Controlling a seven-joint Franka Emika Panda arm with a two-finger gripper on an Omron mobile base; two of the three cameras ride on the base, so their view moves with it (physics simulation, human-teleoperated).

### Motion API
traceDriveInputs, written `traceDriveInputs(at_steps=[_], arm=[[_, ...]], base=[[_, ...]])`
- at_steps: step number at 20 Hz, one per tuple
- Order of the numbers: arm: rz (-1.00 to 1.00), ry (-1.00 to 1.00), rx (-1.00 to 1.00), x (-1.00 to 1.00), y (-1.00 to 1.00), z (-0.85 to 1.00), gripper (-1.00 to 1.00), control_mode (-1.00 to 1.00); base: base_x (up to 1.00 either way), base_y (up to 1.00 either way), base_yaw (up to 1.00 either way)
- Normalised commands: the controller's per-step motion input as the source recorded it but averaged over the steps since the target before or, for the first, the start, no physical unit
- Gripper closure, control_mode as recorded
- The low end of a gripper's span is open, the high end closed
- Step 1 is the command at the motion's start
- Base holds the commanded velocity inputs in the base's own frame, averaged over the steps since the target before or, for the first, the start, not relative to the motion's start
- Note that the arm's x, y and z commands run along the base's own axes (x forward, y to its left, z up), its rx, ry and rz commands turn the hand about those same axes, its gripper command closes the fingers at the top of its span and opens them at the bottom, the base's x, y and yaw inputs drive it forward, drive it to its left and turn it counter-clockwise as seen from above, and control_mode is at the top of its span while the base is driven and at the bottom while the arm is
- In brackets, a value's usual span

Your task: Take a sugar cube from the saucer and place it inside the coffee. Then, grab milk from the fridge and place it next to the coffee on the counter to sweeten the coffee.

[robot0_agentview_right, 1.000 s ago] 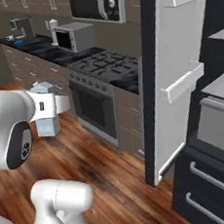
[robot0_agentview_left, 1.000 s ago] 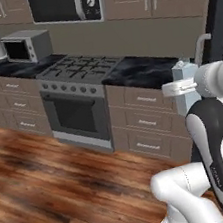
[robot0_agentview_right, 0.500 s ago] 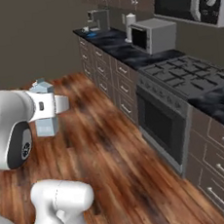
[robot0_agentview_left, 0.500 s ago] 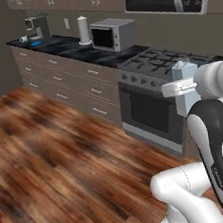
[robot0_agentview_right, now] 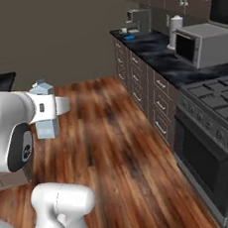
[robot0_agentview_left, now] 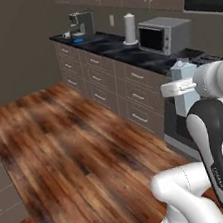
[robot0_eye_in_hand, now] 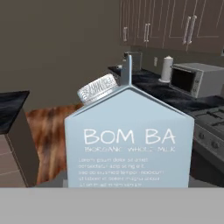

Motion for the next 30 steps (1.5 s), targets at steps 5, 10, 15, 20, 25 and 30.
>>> traceDriveInputs(at_steps=[5,10,15,20,25,30], arm=[[0.0,0.0,0.0,0.0,0.0,0.0,1.0,1.0],[0.0,0.0,0.0,0.0,0.0,0.0,1.0,1.0],[0.0,0.0,0.0,0.0,0.0,0.0,1.0,1.0],[0.0,0.0,0.0,0.0,0.0,0.0,1.0,1.0],[0.0,0.0,0.0,0.0,0.0,0.0,1.0,1.0],[0.0,0.0,0.0,0.0,0.0,0.0,1.0,1.0]], base=[[1.0,-0.06,0.28],[1.0,-0.03,0.27],[1.0,-0.03,0.24],[1.0,-0.05,0.07],[1.0,-0.1,0.02],[1.0,-0.06,-0.01]])
